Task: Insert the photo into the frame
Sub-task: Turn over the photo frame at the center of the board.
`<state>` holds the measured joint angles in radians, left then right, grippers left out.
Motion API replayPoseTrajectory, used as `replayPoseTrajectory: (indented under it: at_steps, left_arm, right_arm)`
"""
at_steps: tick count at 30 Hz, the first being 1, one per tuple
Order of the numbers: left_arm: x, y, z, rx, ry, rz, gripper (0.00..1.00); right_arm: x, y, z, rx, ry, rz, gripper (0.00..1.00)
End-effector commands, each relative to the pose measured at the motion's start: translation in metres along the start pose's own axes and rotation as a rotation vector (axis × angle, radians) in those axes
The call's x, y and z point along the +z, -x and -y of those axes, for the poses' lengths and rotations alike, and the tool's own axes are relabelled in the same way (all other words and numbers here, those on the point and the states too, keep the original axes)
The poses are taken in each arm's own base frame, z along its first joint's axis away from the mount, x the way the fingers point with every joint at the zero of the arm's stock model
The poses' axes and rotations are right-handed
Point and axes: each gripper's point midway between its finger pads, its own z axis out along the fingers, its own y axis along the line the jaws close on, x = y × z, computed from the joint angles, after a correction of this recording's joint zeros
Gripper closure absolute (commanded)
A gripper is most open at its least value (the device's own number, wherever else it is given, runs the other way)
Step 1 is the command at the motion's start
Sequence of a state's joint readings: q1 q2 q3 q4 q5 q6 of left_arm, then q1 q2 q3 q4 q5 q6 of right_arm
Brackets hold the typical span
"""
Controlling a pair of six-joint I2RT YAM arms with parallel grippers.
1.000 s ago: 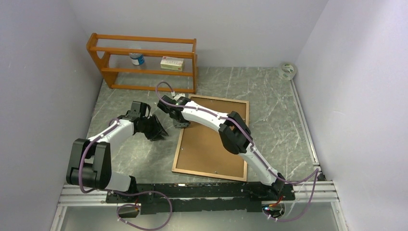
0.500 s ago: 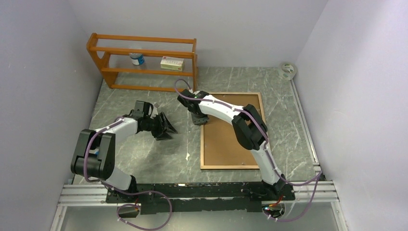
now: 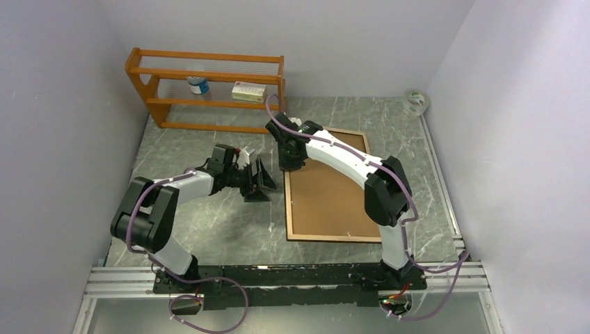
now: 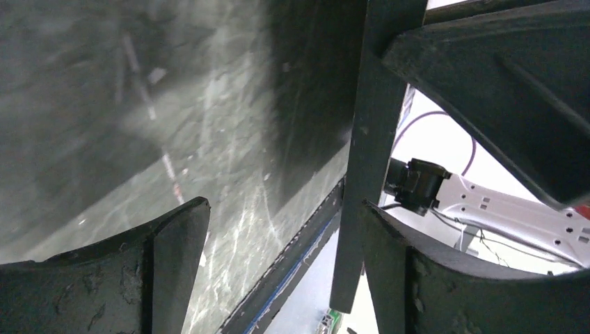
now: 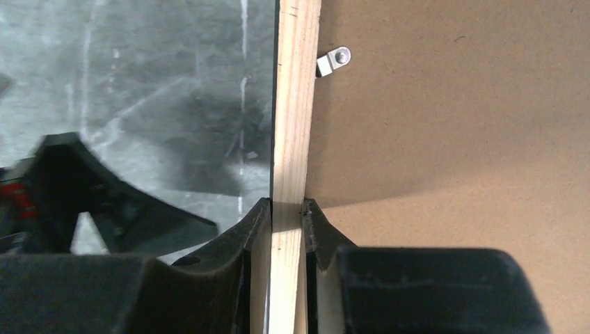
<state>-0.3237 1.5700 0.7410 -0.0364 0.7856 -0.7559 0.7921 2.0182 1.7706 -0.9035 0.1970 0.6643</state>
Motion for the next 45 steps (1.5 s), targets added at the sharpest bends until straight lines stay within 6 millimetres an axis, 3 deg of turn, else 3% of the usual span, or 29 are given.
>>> replayPoseTrajectory:
  at_steps: [1, 5, 8, 14, 19, 22, 24, 26, 28, 33, 36, 38, 42, 45]
  left_arm:
    - [0.006, 0.016, 0.053, 0.122, -0.211, 0.0, 0.17]
    - [0.008, 0.019, 0.075, 0.114, -0.336, -0.015, 0.2]
    - [0.009, 0.019, 0.081, 0.098, -0.377, -0.009, 0.24]
    - [0.018, 0.018, 0.072, 0.047, -0.318, -0.03, 0.45]
    - [0.021, 0.014, 0.069, 0.04, -0.256, -0.037, 0.56]
    - [0.017, 0.015, 0.072, 0.04, -0.251, -0.025, 0.74]
    - [0.013, 0.014, 0.076, 0.041, -0.244, -0.018, 0.85]
    - [0.007, 0.013, 0.079, 0.055, -0.227, -0.015, 0.96]
    - [0.0, 0.01, 0.083, 0.086, -0.205, -0.02, 0.97]
    - [-0.025, 0.001, 0.088, 0.136, -0.09, -0.039, 0.97]
    - [-0.041, -0.007, 0.092, 0.142, -0.039, -0.052, 0.98]
    - [-0.054, -0.014, 0.097, 0.145, -0.008, -0.068, 0.98]
    - [-0.086, -0.029, 0.107, 0.177, 0.068, -0.078, 0.98]
    - [-0.107, -0.026, 0.116, 0.21, 0.132, -0.03, 0.97]
  right_arm:
    - [-0.038, 0.031, -0.027, 0.114, 0.159, 0.085, 1.0]
    - [-0.045, 0.034, -0.035, 0.149, 0.202, 0.083, 1.0]
    - [-0.047, 0.037, -0.038, 0.164, 0.218, 0.085, 1.0]
    - [-0.057, 0.041, -0.047, 0.19, 0.27, 0.087, 1.0]
    - [-0.065, 0.045, -0.048, 0.232, 0.304, 0.089, 1.0]
    - [-0.069, 0.044, -0.049, 0.25, 0.317, 0.083, 1.0]
    - [-0.072, 0.045, -0.042, 0.266, 0.295, 0.087, 0.88]
    - [-0.078, 0.047, -0.032, 0.276, 0.263, 0.104, 0.68]
    - [-0.089, 0.052, -0.021, 0.285, 0.263, 0.129, 0.5]
    - [-0.139, 0.072, 0.014, 0.312, 0.251, 0.263, 0.27]
    - [-0.171, 0.079, 0.032, 0.321, 0.264, 0.358, 0.21]
    - [-0.182, 0.076, 0.041, 0.327, 0.281, 0.398, 0.21]
    - [-0.196, 0.072, 0.062, 0.377, 0.297, 0.452, 0.27]
    - [-0.199, 0.062, 0.067, 0.384, 0.346, 0.421, 0.28]
